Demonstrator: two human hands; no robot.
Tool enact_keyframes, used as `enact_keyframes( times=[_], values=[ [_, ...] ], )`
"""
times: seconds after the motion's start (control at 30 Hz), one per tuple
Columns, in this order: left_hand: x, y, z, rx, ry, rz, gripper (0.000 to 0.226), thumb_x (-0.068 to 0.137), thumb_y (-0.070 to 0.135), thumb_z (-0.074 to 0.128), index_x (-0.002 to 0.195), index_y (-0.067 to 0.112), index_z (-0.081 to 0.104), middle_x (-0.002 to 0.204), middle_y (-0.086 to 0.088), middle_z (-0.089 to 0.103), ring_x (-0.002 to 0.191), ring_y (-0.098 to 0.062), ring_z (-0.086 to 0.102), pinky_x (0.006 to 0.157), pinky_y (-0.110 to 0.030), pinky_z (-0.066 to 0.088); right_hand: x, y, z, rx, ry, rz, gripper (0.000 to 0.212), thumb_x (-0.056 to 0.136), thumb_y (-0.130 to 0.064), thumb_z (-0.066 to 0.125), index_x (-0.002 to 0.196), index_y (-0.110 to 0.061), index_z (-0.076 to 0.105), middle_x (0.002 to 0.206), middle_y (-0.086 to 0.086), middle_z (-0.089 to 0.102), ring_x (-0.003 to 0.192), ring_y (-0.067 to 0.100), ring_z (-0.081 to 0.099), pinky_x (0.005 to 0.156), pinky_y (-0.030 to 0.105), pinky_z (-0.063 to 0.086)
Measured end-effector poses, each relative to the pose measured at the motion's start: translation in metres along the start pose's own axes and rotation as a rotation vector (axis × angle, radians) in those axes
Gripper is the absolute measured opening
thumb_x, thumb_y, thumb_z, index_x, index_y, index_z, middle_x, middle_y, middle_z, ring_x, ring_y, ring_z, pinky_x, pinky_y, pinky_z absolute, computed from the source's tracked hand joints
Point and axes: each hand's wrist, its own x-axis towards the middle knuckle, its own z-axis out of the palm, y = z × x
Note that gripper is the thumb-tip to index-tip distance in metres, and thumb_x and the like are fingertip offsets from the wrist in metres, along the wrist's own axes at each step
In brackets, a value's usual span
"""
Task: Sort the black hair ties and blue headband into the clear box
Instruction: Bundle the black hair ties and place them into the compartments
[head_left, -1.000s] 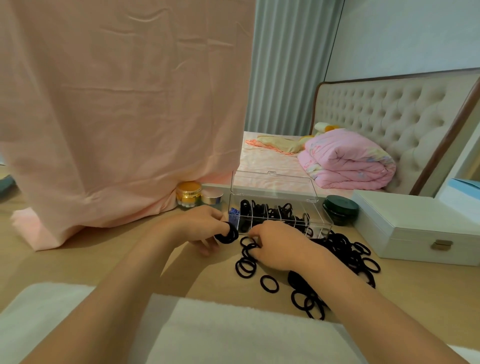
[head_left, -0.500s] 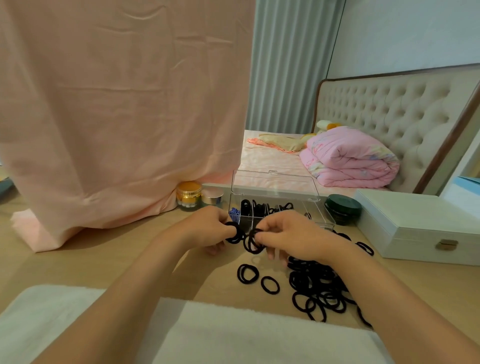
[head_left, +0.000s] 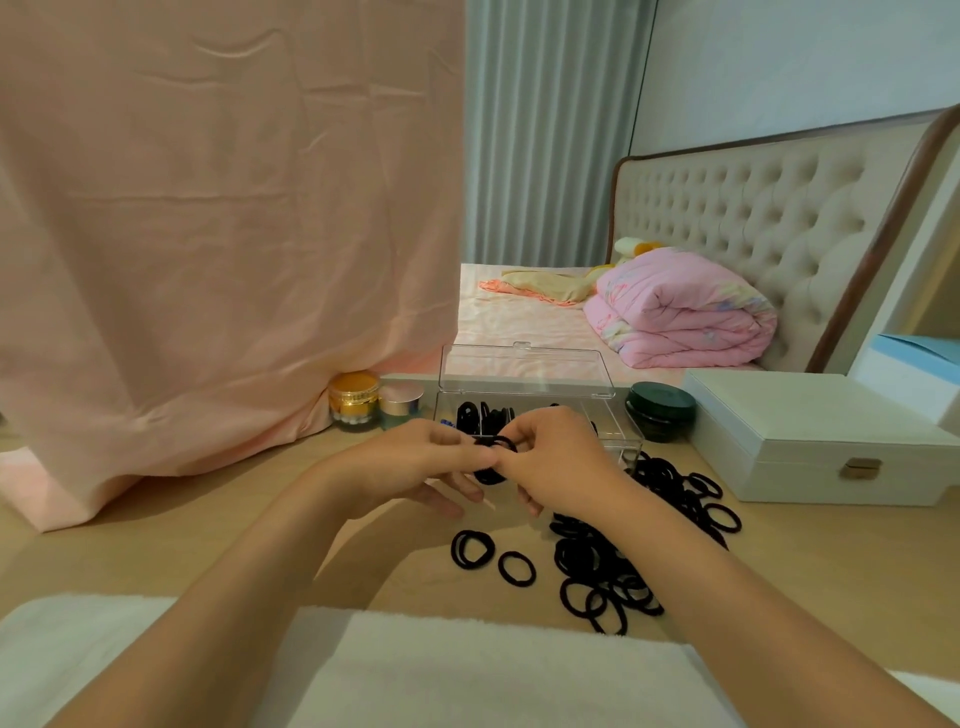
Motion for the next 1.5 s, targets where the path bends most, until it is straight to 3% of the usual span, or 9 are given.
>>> enact_keyframes(
  times=[0.27,0.37,0.47,0.6,0.83,1.03,1.3,1.43,1.5],
  values=[
    [0.006,-0.005,0.008,0.013,0.144,0.022,0.019,0.093,0.019,0.07,0.105,0.005,0.073,0.097,-0.013,0.077,0.086,-0.019,0.075,0.078,-0.034,0.062,0.004,0.001,-0.018,0.118,-0.131,0.064,0.013,0.094,-0.021,0.068,0.104,-0.017,0.075,0.061,0.005,0.071,0.045,0.012,0.063,0.046,0.021,0.05],
    [0.007,-0.004,0.01,0.012,0.138,0.017,0.019,0.094,0.018,0.068,0.106,0.005,0.074,0.098,-0.01,0.077,0.085,-0.019,0.074,0.077,-0.034,0.062,0.004,0.005,-0.031,0.194,-0.215,0.046,0.021,0.09,-0.026,0.076,0.108,-0.016,0.075,0.081,0.009,0.077,0.056,0.014,0.066,0.055,0.026,0.056],
    [0.009,0.001,0.01,-0.001,0.115,0.033,0.019,0.094,0.02,0.068,0.106,0.007,0.074,0.092,-0.003,0.076,0.088,-0.02,0.074,0.082,-0.039,0.062,0.008,0.009,-0.04,0.212,-0.145,0.024,0.029,0.081,-0.032,0.084,0.104,-0.019,0.073,0.092,0.013,0.075,0.058,0.02,0.065,0.056,0.028,0.056],
    [0.019,0.017,0.011,0.017,0.068,0.066,0.018,0.092,0.025,0.07,0.104,0.014,0.076,0.095,-0.002,0.077,0.095,-0.02,0.073,0.083,-0.037,0.06,0.015,0.013,-0.05,0.34,-0.191,0.046,0.042,0.083,-0.024,0.083,0.123,-0.017,0.071,0.111,0.005,0.073,0.086,0.021,0.077,0.071,0.032,0.063],
    [0.058,0.046,0.015,0.096,0.225,0.116,0.027,0.083,0.022,0.08,0.106,0.013,0.069,0.092,-0.007,0.077,0.084,-0.018,0.076,0.075,-0.033,0.062,0.03,0.03,-0.074,0.592,-0.11,0.068,0.026,0.087,-0.011,0.077,0.112,-0.004,0.074,0.099,0.016,0.078,0.09,0.028,0.077,0.071,0.034,0.065],
    [0.09,0.062,0.025,0.133,0.203,0.214,0.022,0.086,0.029,0.077,0.104,0.018,0.073,0.096,-0.001,0.077,0.083,-0.009,0.072,0.072,-0.022,0.058,0.041,0.044,-0.096,0.704,-0.014,0.072,0.027,0.087,-0.008,0.076,0.112,0.0,0.071,0.101,0.018,0.077,0.092,0.03,0.077,0.066,0.032,0.064],
    [0.117,0.039,0.028,0.464,0.316,0.247,0.028,0.094,0.049,0.061,0.114,0.03,0.066,0.109,0.013,0.065,0.099,-0.006,0.059,0.077,-0.022,0.044,0.06,0.062,-0.089,0.353,0.262,0.153,0.014,0.084,-0.012,0.08,0.096,-0.007,0.074,0.086,0.013,0.077,0.07,0.02,0.077,0.058,0.028,0.061],
    [0.121,0.022,0.024,0.665,0.268,0.212,0.034,0.095,0.047,0.059,0.127,0.035,0.062,0.129,0.011,0.06,0.119,-0.012,0.053,0.097,-0.03,0.042,0.065,0.064,-0.072,-0.012,0.355,0.125,0.01,0.081,-0.028,0.08,0.073,-0.03,0.074,0.074,-0.008,0.074,0.071,0.007,0.07,0.06,0.023,0.051],
    [0.122,0.02,0.024,0.714,0.248,0.227,0.035,0.094,0.044,0.06,0.129,0.036,0.062,0.132,0.006,0.059,0.125,-0.015,0.049,0.105,-0.037,0.043,0.065,0.064,-0.063,-0.145,0.369,0.134,0.004,0.082,-0.034,0.077,0.082,-0.03,0.077,0.079,-0.011,0.073,0.075,0.005,0.065,0.06,0.023,0.048]
  ],
)
